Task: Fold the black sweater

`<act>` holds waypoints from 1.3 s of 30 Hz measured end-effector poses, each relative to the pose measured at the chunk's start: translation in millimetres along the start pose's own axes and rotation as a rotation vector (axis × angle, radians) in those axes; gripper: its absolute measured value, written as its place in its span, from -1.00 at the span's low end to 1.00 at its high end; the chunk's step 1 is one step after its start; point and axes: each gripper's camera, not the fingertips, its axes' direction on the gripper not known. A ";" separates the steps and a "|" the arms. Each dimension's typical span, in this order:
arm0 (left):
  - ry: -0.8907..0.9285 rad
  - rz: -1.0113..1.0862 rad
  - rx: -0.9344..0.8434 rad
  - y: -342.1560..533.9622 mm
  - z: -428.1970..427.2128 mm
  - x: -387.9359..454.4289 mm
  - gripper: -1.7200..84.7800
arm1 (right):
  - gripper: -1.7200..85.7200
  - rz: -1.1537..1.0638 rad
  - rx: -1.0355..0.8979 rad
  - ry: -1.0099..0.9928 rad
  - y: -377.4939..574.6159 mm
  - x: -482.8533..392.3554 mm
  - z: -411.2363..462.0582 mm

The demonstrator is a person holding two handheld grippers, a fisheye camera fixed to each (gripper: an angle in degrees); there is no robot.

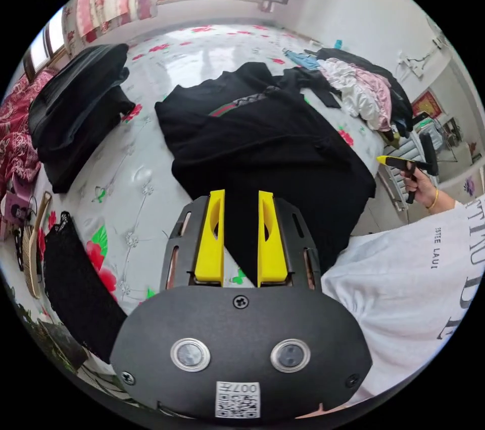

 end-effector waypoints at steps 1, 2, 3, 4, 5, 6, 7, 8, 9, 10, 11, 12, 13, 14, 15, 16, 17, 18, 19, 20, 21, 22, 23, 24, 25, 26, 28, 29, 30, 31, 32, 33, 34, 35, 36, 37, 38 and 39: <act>-0.033 -0.033 -0.007 -7.9 13.8 -9.5 -0.72 | -0.87 -0.017 0.005 0.003 -5.5 -3.0 3.0; -0.061 -0.046 -0.019 -18.3 29.0 -17.6 -0.71 | -0.85 -0.058 0.010 0.006 -17.1 -11.0 10.6; -0.075 -0.050 -0.029 -24.3 37.3 -21.2 -0.71 | -0.83 -0.106 0.012 0.015 -28.7 -21.7 20.6; -0.102 -0.058 -0.046 -37.3 53.9 -28.1 -0.70 | -0.82 -0.132 0.007 0.025 -34.4 -28.2 27.2; -0.128 -0.060 -0.054 -50.4 70.0 -33.8 -0.70 | -0.81 -0.189 -0.012 0.051 -43.9 -41.4 42.6; -0.139 -0.060 -0.056 -56.7 78.1 -36.3 -0.70 | -0.81 -0.248 -0.043 0.091 -51.3 -54.3 61.5; -0.160 -0.065 -0.067 -68.4 95.4 -41.3 -0.70 | -0.81 -0.272 -0.062 0.116 -54.2 -59.7 72.1; -0.176 -0.085 -0.089 -77.6 115.1 -47.1 -0.71 | -0.82 -0.306 -0.102 0.161 -58.6 -67.2 94.5; -0.182 -0.101 -0.108 -80.7 126.2 -50.4 -0.71 | -0.85 -0.317 -0.145 0.195 -61.9 -70.6 115.1; -0.203 -0.140 -0.169 -83.5 150.4 -57.4 -0.73 | -0.87 -0.313 -0.163 0.215 -63.4 -71.5 122.8; -0.235 -0.168 -0.223 -81.2 172.5 -62.6 -0.77 | -0.91 -0.310 -0.164 0.252 -66.8 -75.1 128.8; -0.249 -0.165 -0.201 -78.7 176.6 -62.7 -0.77 | -0.93 -0.336 -0.133 0.253 -68.9 -81.8 122.3; -0.271 -0.145 -0.169 -74.5 181.7 -60.8 -0.78 | -0.94 -0.357 -0.107 0.238 -69.1 -86.1 114.7; -0.294 -0.122 -0.163 -72.4 188.4 -58.0 -0.79 | -0.95 -0.407 -0.043 0.179 -68.0 -95.9 92.7; -0.309 -0.104 -0.165 -71.5 192.0 -56.1 -0.80 | -0.95 -0.475 0.001 0.083 -64.5 -106.1 66.4; -0.342 -0.051 -0.167 -69.1 198.9 -51.6 -0.80 | -0.96 -0.517 0.009 0.028 -61.7 -111.1 53.4; -0.368 0.000 -0.164 -65.9 205.4 -48.7 -0.80 | -0.96 -0.625 -0.017 -0.068 -53.5 -121.2 32.0; -0.376 0.020 -0.161 -64.3 208.3 -48.3 -0.80 | -0.96 -0.713 -0.111 -0.112 -44.8 -128.9 21.4; -0.382 0.045 -0.154 -61.3 213.3 -49.8 -0.81 | -0.96 -0.742 -0.175 -0.108 -40.2 -131.2 20.4; -0.380 0.055 -0.146 -59.0 217.7 -53.3 -0.81 | -0.96 -0.772 -0.299 -0.074 -30.5 -131.0 25.7; -0.377 0.056 -0.143 -58.0 219.7 -55.4 -0.81 | -0.96 -0.775 -0.416 -0.041 -19.3 -125.8 38.4; -0.372 0.058 -0.138 -55.9 223.3 -59.6 -0.81 | -0.96 -0.766 -0.473 -0.032 -13.6 -122.3 46.8; -0.368 0.063 -0.132 -53.1 226.5 -63.6 -0.81 | -0.95 -0.736 -0.583 -0.030 -1.8 -115.3 66.1; -0.365 0.064 -0.127 -51.3 227.8 -65.9 -0.81 | -0.94 -0.716 -0.695 -0.029 10.8 -109.9 86.8; -0.355 0.061 -0.119 -47.6 229.4 -71.1 -0.81 | -0.94 -0.709 -0.740 -0.017 16.8 -107.5 96.2; -0.339 0.053 -0.117 -43.9 229.7 -77.0 -0.81 | -0.93 -0.694 -0.790 0.034 26.1 -103.5 111.3; -0.314 0.032 -0.131 -38.4 227.0 -87.1 -0.82 | -0.91 -0.669 -0.763 0.061 29.2 -102.3 118.4; -0.310 0.009 -0.128 -34.1 222.0 -94.1 -0.84 | -0.90 -0.623 -0.696 0.062 24.2 -101.5 116.9; -0.308 0.000 -0.117 -31.6 218.3 -97.1 -0.84 | -0.88 -0.564 -0.623 0.056 16.9 -99.7 114.2; -0.294 -0.005 -0.076 -26.5 209.2 -101.2 -0.84 | -0.87 -0.532 -0.586 0.046 13.1 -98.6 112.8; -0.273 0.010 -0.028 -22.8 200.8 -102.3 -0.83 | -0.85 -0.465 -0.519 0.014 5.9 -96.5 112.0; -0.263 0.021 -0.011 -21.9 197.9 -102.1 -0.83 | -0.83 -0.401 -0.467 -0.033 0.6 -96.0 114.9; -0.247 0.047 0.010 -22.3 195.1 -101.1 -0.82 | -0.82 -0.381 -0.442 -0.056 -0.5 -97.6 117.3; -0.229 0.070 0.020 -24.8 195.7 -100.3 -0.82 | -0.81 -0.364 -0.393 -0.069 -0.7 -103.8 124.6; -0.222 0.078 0.023 -26.6 197.2 -100.1 -0.82 | -0.80 -0.365 -0.359 -0.032 0.3 -112.9 135.4; -0.215 0.086 0.028 -30.4 201.8 -100.7 -0.81 | -0.79 -0.366 -0.348 -0.012 0.9 -117.8 141.2; -0.212 0.087 0.025 -34.4 208.4 -102.5 -0.81 | -0.79 -0.363 -0.333 0.008 2.0 -126.9 152.5; -0.212 0.085 0.019 -36.3 212.5 -103.7 -0.82 | -0.78 -0.345 -0.332 0.019 3.6 -133.8 163.5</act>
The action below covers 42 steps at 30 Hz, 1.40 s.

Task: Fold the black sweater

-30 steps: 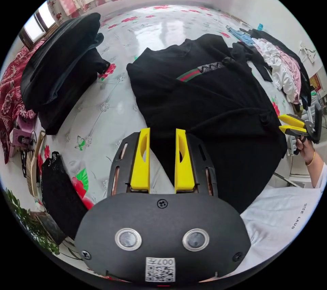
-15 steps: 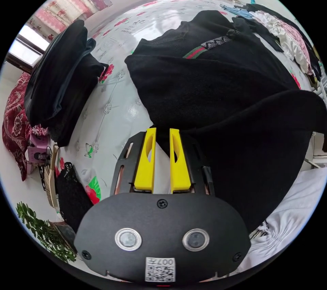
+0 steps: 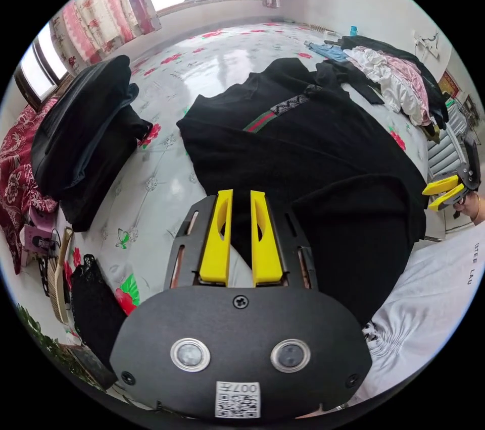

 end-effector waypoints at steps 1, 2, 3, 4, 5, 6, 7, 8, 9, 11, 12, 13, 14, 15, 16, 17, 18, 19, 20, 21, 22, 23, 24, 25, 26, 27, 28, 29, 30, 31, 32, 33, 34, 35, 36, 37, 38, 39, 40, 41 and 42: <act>-0.006 -0.006 -0.025 -2.7 10.4 -1.6 -0.82 | -0.78 0.013 -0.009 0.003 -1.5 -2.7 5.4; -0.028 -0.013 -0.078 -3.7 24.8 -3.7 -0.83 | -0.78 0.035 -0.045 0.011 -2.6 -8.2 16.4; -0.046 -0.015 -0.117 -3.0 33.9 -4.8 -0.83 | -0.78 0.045 -0.078 0.035 -1.0 -14.5 25.4; -0.087 -0.006 -0.209 1.7 55.6 -6.7 -0.85 | -0.78 0.041 -0.095 0.052 0.3 -18.8 29.9; -0.090 0.015 -0.146 11.7 58.3 -6.9 -0.87 | -0.79 0.014 -0.140 0.085 2.1 -29.3 40.2; -0.097 0.024 -0.119 16.9 59.3 -7.5 -0.88 | -0.81 -0.029 -0.197 0.120 1.9 -41.2 52.2; -0.095 0.012 -0.091 23.6 61.4 -10.8 -0.89 | -0.83 -0.056 -0.217 0.153 0.8 -47.6 56.6; -0.092 -0.003 -0.089 26.3 63.0 -15.1 -0.90 | -0.86 -0.117 -0.253 0.245 -2.7 -59.9 61.3; -0.090 -0.007 -0.091 26.6 63.7 -17.2 -0.91 | -0.89 -0.203 -0.285 0.327 -7.5 -70.4 60.3; -0.088 -0.008 -0.111 26.9 67.0 -25.3 -0.91 | -0.92 -0.331 -0.264 0.396 -13.5 -85.0 39.7; -0.085 -0.011 -0.112 27.4 67.6 -27.8 -0.90 | -0.94 -0.411 -0.185 0.472 -15.7 -97.7 13.4; -0.076 -0.021 -0.112 29.1 68.7 -33.6 -0.90 | -0.94 -0.449 -0.145 0.517 -16.1 -104.4 -0.6; -0.063 -0.032 -0.105 31.7 69.5 -39.6 -0.90 | -0.95 -0.527 -0.075 0.610 -15.5 -118.5 -27.3; -0.057 -0.038 -0.101 33.2 69.9 -42.5 -0.90 | -0.95 -0.608 -0.022 0.691 -12.0 -132.4 -48.3; -0.047 -0.050 -0.092 36.4 70.4 -47.7 -0.90 | -0.95 -0.634 -0.012 0.720 -10.8 -137.3 -55.6; -0.045 -0.058 -0.083 39.5 70.7 -51.7 -0.90 | -0.95 -0.673 -0.036 0.730 -9.1 -142.6 -63.3; -0.045 -0.062 -0.079 41.0 70.8 -53.3 -0.90 | -0.95 -0.696 -0.096 0.690 -7.0 -141.0 -61.6; -0.048 -0.072 -0.071 43.5 71.2 -56.4 -0.91 | -0.95 -0.688 -0.126 0.668 -6.5 -137.2 -58.0; -0.048 -0.084 -0.067 45.5 71.4 -59.9 -0.91 | -0.95 -0.632 -0.176 0.620 -6.5 -123.3 -46.5; -0.047 -0.091 -0.066 46.2 71.5 -61.9 -0.91 | -0.95 -0.545 -0.217 0.551 -6.3 -102.3 -32.0; -0.041 -0.108 -0.068 47.4 71.3 -66.4 -0.91 | -0.94 -0.490 -0.240 0.513 -6.4 -90.8 -24.9; -0.036 -0.125 -0.080 48.1 70.3 -71.3 -0.92 | -0.94 -0.372 -0.263 0.440 -6.6 -69.5 -16.0; -0.033 -0.132 -0.085 48.4 69.3 -73.6 -0.92 | -0.93 -0.264 -0.247 0.366 -6.9 -53.2 -16.0; -0.032 -0.142 -0.094 49.4 66.3 -77.7 -0.93 | -0.92 -0.222 -0.228 0.330 -6.8 -47.4 -18.7; -0.046 -0.152 -0.098 51.8 61.8 -81.0 -0.95 | -0.91 -0.145 -0.168 0.263 -5.5 -38.0 -27.6; -0.056 -0.159 -0.094 53.6 58.9 -82.3 -0.96 | -0.89 -0.079 -0.101 0.206 -2.8 -29.0 -37.2; -0.062 -0.168 -0.072 58.1 51.7 -84.1 -0.97 | -0.88 -0.050 -0.072 0.182 -1.0 -24.5 -40.9; -0.049 -0.175 -0.040 63.5 43.9 -84.5 -0.98 | -0.86 -0.005 -0.037 0.141 2.5 -15.6 -44.2; -0.040 -0.178 -0.024 66.1 40.3 -84.3 -0.98 | -0.85 0.020 -0.038 0.125 4.9 -8.2 -41.7; -0.024 -0.179 -0.003 70.7 34.8 -83.1 -0.98 | -0.84 0.024 -0.044 0.131 5.5 -5.5 -38.9; -0.013 -0.179 0.001 74.1 32.2 -81.3 -0.98 | -0.83 0.012 -0.066 0.152 5.4 -2.6 -31.5; -0.008 -0.177 -0.001 75.3 31.8 -80.1 -0.98 | -0.83 -0.008 -0.086 0.176 3.3 -1.5 -23.5; 0.005 -0.169 -0.009 77.0 32.7 -77.4 -0.98 | -0.82 -0.017 -0.095 0.182 1.3 -1.4 -19.9; 0.013 -0.162 -0.020 77.9 34.8 -74.6 -0.98 | -0.82 -0.042 -0.117 0.175 -4.3 -3.0 -13.3; 0.015 -0.157 -0.027 78.0 36.3 -73.2 -0.98 | -0.83 -0.063 -0.156 0.171 -10.8 -5.9 -6.3; 0.013 -0.149 -0.044 77.8 40.0 -70.6 -0.98 | -0.83 -0.074 -0.186 0.172 -13.9 -8.1 -2.9; 0.008 -0.143 -0.070 77.2 44.8 -68.6 -0.98 | -0.85 -0.093 -0.233 0.191 -18.7 -13.6 0.0; 0.004 -0.139 -0.085 76.9 47.7 -67.7 -0.98 | -0.87 -0.113 -0.266 0.225 -20.8 -17.7 -2.3; -0.018 -0.126 -0.124 77.1 55.1 -65.8 -0.98 | -0.88 -0.129 -0.291 0.221 -20.9 -18.7 -4.1; -0.045 -0.102 -0.093 79.2 53.8 -63.4 -0.98 | -0.90 -0.149 -0.348 0.171 -19.4 -17.1 -8.1; -0.057 -0.087 -0.091 80.0 53.7 -62.4 -0.98 | -0.90 -0.140 -0.370 0.129 -16.7 -12.1 -15.3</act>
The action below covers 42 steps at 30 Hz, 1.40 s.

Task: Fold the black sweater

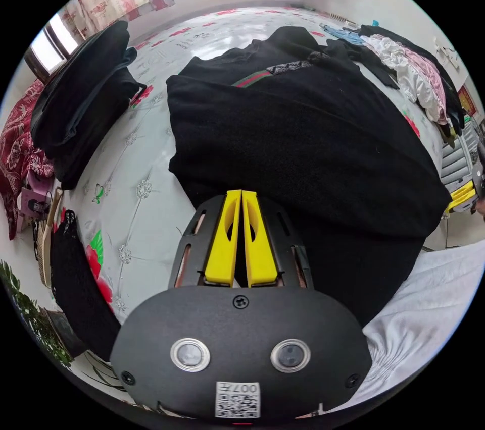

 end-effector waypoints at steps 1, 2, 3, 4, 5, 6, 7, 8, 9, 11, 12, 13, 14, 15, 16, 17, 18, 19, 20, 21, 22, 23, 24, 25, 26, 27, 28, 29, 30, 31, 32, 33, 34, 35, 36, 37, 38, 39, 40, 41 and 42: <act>-0.025 0.029 0.015 1.8 -1.5 1.8 -0.98 | -0.90 0.008 0.007 -0.011 3.7 3.4 -4.1; -0.047 0.044 0.025 2.9 -3.1 3.0 -0.98 | -0.90 0.040 0.047 -0.007 11.6 12.1 -16.1; -0.055 0.043 0.026 2.9 -3.9 3.0 -0.98 | -0.89 0.081 0.108 0.009 18.5 24.7 -32.9; -0.061 0.031 0.023 1.9 -5.7 1.4 -0.98 | -0.88 0.105 0.145 0.016 21.2 33.1 -42.5; -0.053 0.002 0.019 0.3 -7.7 -2.6 -0.98 | -0.86 0.178 0.227 0.031 24.6 55.2 -63.5; -0.044 -0.018 0.017 -0.5 -8.8 -5.4 -0.98 | -0.84 0.264 0.315 0.052 26.2 81.2 -84.6; -0.018 -0.069 0.011 -1.9 -11.1 -12.5 -0.98 | -0.83 0.302 0.359 0.062 26.4 94.6 -95.0; 0.013 -0.125 0.003 -3.1 -13.8 -20.4 -0.98 | -0.81 0.360 0.442 0.081 24.5 120.2 -114.0; 0.028 -0.153 -0.003 -3.5 -15.4 -24.2 -0.98 | -0.79 0.400 0.497 0.109 18.1 144.5 -129.6; 0.066 -0.248 -0.038 -3.3 -23.2 -36.9 -0.98 | -0.78 0.438 0.528 0.173 0.7 177.1 -146.9; 0.069 -0.268 -0.045 -2.5 -26.2 -39.3 -0.98 | -0.77 0.440 0.524 0.210 -15.3 195.6 -155.3; 0.072 -0.299 -0.054 0.2 -32.6 -42.8 -0.98 | -0.77 0.438 0.518 0.225 -23.7 203.8 -158.5; 0.077 -0.320 -0.064 3.5 -39.1 -44.9 -0.98 | -0.76 0.428 0.500 0.251 -40.7 217.8 -163.4; 0.079 -0.326 -0.071 5.4 -42.1 -45.4 -0.98 | -0.76 0.408 0.487 0.266 -56.4 228.4 -166.4; 0.073 -0.332 -0.085 9.2 -47.7 -45.4 -0.98 | -0.76 0.396 0.476 0.269 -63.8 232.9 -166.7; 0.064 -0.337 -0.104 13.2 -52.3 -44.7 -0.98 | -0.77 0.374 0.439 0.267 -78.0 241.1 -164.2; 0.061 -0.340 -0.115 15.1 -54.0 -44.3 -0.98 | -0.77 0.363 0.366 0.251 -90.2 249.5 -155.8; 0.064 -0.350 -0.138 19.0 -56.5 -43.8 -0.98 | -0.78 0.353 0.386 0.280 -89.5 247.3 -159.6; 0.073 -0.365 -0.156 22.7 -58.3 -43.3 -0.98 | -0.79 0.320 0.437 0.345 -84.8 244.1 -162.4; 0.078 -0.374 -0.164 24.5 -59.1 -43.1 -0.98 | -0.82 0.316 0.431 0.320 -81.1 247.7 -167.3; 0.088 -0.391 -0.174 27.6 -60.7 -42.5 -0.98 | -0.83 0.321 0.410 0.302 -79.2 251.6 -170.9; 0.092 -0.406 -0.178 29.9 -63.0 -41.9 -0.98 | -0.87 0.395 0.367 0.308 -73.0 263.3 -182.8; 0.088 -0.413 -0.175 30.6 -65.0 -41.7 -0.98 | -0.91 0.423 0.352 0.241 -61.8 274.6 -197.5; 0.082 -0.422 -0.169 31.1 -69.5 -41.5 -0.98 | -0.92 0.424 0.379 0.205 -52.5 278.4 -208.0; 0.080 -0.426 -0.170 30.5 -73.8 -41.8 -0.98 | -0.93 0.429 0.491 0.168 -25.9 282.2 -237.4; 0.081 -0.427 -0.168 30.1 -76.3 -42.0 -0.98 | -0.95 0.440 0.630 0.134 9.3 285.1 -272.9; 0.079 -0.430 -0.158 29.9 -82.1 -42.3 -0.98 | -0.95 0.451 0.697 0.114 28.4 287.4 -290.3; 0.082 -0.433 -0.146 30.1 -87.9 -42.4 -0.98 | -0.96 0.489 0.824 0.082 69.7 293.0 -323.3; 0.084 -0.435 -0.143 30.4 -90.5 -42.4 -0.98 | -0.96 0.534 0.944 0.052 113.4 299.9 -351.9; 0.086 -0.441 -0.139 31.5 -95.5 -42.4 -0.98 | -0.96 0.556 1.000 0.032 135.2 304.0 -363.8; 0.090 -0.448 -0.137 33.1 -99.9 -42.1 -0.98 | -0.96 0.604 1.100 -0.015 177.1 313.6 -382.3; 0.093 -0.451 -0.137 34.1 -102.0 -41.8 -0.98 | -0.96 0.656 1.185 -0.059 215.0 324.0 -393.1; 0.100 -0.456 -0.135 36.6 -106.2 -41.1 -0.98 | -0.96 0.688 1.223 -0.073 233.1 329.1 -396.0; 0.104 -0.461 -0.136 39.6 -110.0 -40.2 -0.98 | -0.96 0.766 1.274 -0.090 262.6 338.5 -396.4; 0.106 -0.465 -0.137 41.3 -112.0 -39.8 -0.98 | -0.96 0.852 1.295 -0.125 284.9 349.6 -390.5; 0.111 -0.476 -0.138 45.1 -116.2 -39.2 -0.98 | -0.96 0.893 1.297 -0.154 293.5 355.9 -385.5; 0.118 -0.489 -0.138 49.3 -120.8 -38.8 -0.98 | -0.96 0.971 1.293 -0.224 306.4 367.9 -373.1; 0.122 -0.496 -0.138 51.5 -123.3 -38.8 -0.98 | -0.96 1.024 1.288 -0.290 314.4 376.6 -361.0; 0.128 -0.510 -0.137 55.8 -128.8 -39.0 -0.98 | -0.97 1.048 1.289 -0.312 317.3 379.1 -356.3; 0.130 -0.522 -0.136 60.0 -135.3 -39.4 -0.98 | -0.97 1.075 1.300 -0.339 320.7 380.9 -351.6; 0.131 -0.527 -0.134 62.1 -138.9 -39.7 -0.98 | -0.96 1.078 1.319 -0.351 321.7 379.2 -354.1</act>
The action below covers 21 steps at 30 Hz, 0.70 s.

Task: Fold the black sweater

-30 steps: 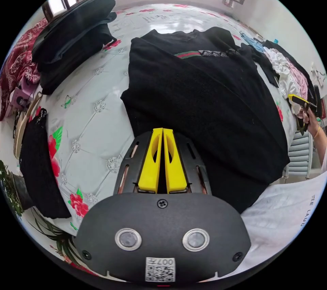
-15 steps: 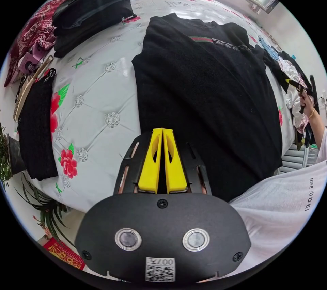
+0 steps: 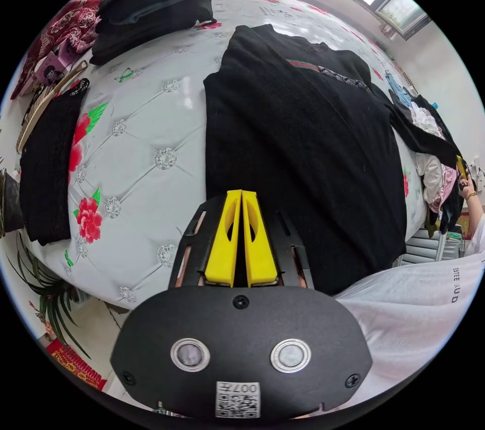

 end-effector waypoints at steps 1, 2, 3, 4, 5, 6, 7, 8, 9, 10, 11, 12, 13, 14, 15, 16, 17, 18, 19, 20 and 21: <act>0.000 -0.006 0.006 4.5 -7.5 -1.9 -0.98 | -0.96 -0.006 0.010 -0.010 -0.6 -4.0 -1.8; 0.000 -0.011 0.015 9.3 -15.4 -3.8 -0.98 | -0.96 -0.022 0.025 -0.047 -3.4 -15.6 -6.4; 0.000 -0.014 0.018 11.7 -19.3 -4.8 -0.98 | -0.96 -0.050 0.049 -0.104 -6.8 -32.1 -14.1; 0.002 -0.021 0.027 17.2 -27.2 -7.0 -0.98 | -0.96 -0.069 0.062 -0.136 -8.5 -41.7 -18.9; 0.007 -0.030 0.038 23.1 -34.7 -9.3 -0.98 | -0.96 -0.111 0.092 -0.206 -11.0 -62.9 -30.3; 0.011 -0.036 0.043 26.3 -38.3 -10.5 -0.98 | -0.96 -0.166 0.119 -0.269 -11.9 -86.1 -42.4; 0.025 -0.048 0.053 33.2 -44.9 -12.7 -0.98 | -0.96 -0.200 0.125 -0.297 -11.5 -98.8 -47.9; 0.046 -0.062 0.062 40.8 -50.5 -14.8 -0.98 | -0.96 -0.262 0.117 -0.327 -8.3 -122.4 -54.5; 0.058 -0.068 0.065 44.8 -52.8 -15.5 -0.98 | -0.96 -0.315 0.085 -0.330 -1.7 -143.9 -54.3; 0.076 -0.077 0.069 53.0 -56.7 -16.2 -0.98 | -0.96 -0.338 0.060 -0.328 2.6 -153.3 -51.8; 0.089 -0.084 0.071 61.5 -60.0 -15.7 -0.98 | -0.96 -0.377 0.001 -0.319 13.4 -169.2 -42.4; 0.095 -0.085 0.071 65.8 -61.7 -15.1 -0.98 | -0.96 -0.398 -0.068 -0.305 26.4 -180.8 -27.0; 0.107 -0.085 0.072 74.3 -65.3 -13.5 -0.98 | -0.96 -0.407 -0.104 -0.296 34.0 -185.6 -17.8; 0.119 -0.085 0.074 82.7 -69.8 -11.9 -0.98 | -0.96 -0.429 -0.166 -0.276 51.6 -195.9 1.5; 0.124 -0.085 0.075 86.9 -72.6 -11.1 -0.98 | -0.96 -0.467 -0.219 -0.266 72.7 -209.7 20.9; 0.134 -0.082 0.082 95.2 -79.5 -9.8 -0.98 | -0.96 -0.492 -0.249 -0.267 84.1 -218.2 30.4; 0.142 -0.079 0.094 103.6 -87.9 -9.0 -0.98 | -0.96 -0.545 -0.311 -0.276 109.1 -238.8 48.7; 0.147 -0.078 0.100 107.9 -92.6 -8.9 -0.98 | -0.96 -0.613 -0.374 -0.297 138.3 -263.8 64.7; 0.156 -0.077 0.115 116.6 -102.4 -9.0 -0.98 | -0.96 -0.652 -0.406 -0.315 154.6 -277.4 71.5; 0.166 -0.075 0.134 125.8 -112.9 -9.1 -0.98 | -0.96 -0.735 -0.465 -0.359 190.4 -305.5 82.2; 0.172 -0.073 0.144 130.7 -118.2 -9.0 -0.98 | -0.96 -0.822 -0.512 -0.399 230.7 -332.3 90.1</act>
